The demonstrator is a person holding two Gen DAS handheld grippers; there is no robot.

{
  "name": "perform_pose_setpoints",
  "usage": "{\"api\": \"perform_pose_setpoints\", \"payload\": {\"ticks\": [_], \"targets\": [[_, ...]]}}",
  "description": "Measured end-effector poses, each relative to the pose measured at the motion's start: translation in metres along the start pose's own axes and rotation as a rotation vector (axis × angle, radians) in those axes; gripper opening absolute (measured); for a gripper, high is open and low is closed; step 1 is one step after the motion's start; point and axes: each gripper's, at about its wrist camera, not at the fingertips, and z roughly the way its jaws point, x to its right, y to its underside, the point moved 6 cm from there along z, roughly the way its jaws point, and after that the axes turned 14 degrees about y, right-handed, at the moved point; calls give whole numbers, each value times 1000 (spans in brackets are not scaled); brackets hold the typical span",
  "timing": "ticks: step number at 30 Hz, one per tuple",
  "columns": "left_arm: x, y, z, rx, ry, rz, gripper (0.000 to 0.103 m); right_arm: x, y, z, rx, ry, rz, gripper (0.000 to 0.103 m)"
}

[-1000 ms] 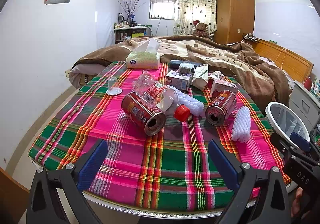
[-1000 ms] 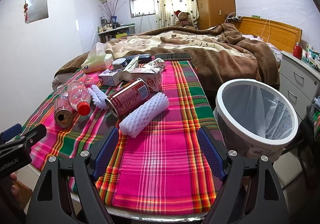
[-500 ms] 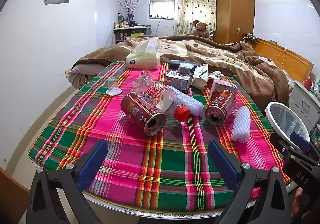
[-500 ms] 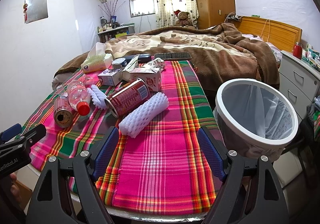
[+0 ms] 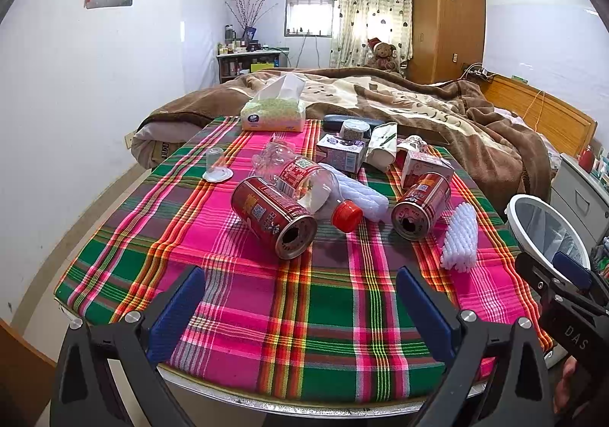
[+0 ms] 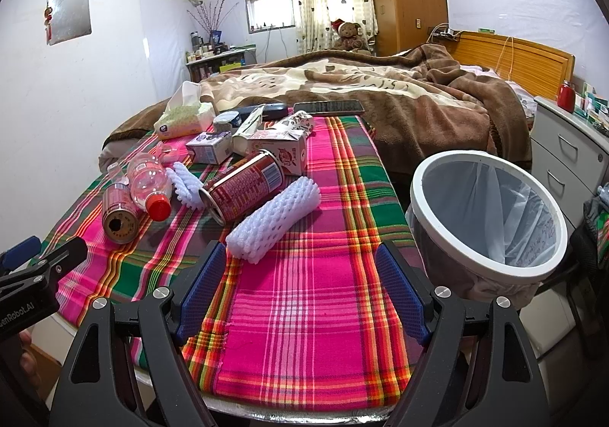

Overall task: Collect trash
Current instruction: 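Grasp the red can with the left tool while the right tool grasps the white foam sleeve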

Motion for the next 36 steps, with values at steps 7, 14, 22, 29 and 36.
{"api": "perform_pose_setpoints", "payload": {"ticks": [7, 14, 22, 29, 36], "targets": [[-4, -1, 3, -10, 24, -13, 102, 0, -4, 10, -16, 1, 14, 82], [-28, -13, 22, -40, 80, -75, 102, 0, -13, 40, -96, -5, 77, 82], [-53, -33, 51, -84, 70, -105, 102, -24, -15, 70, -171, -2, 48, 82], [-71, -40, 83, -144, 34, -159, 101, -24, -15, 85, -228, 35, 39, 59], [-82, -41, 105, -170, 21, -215, 101, -30, -14, 89, -243, 25, 1, 46]]}}
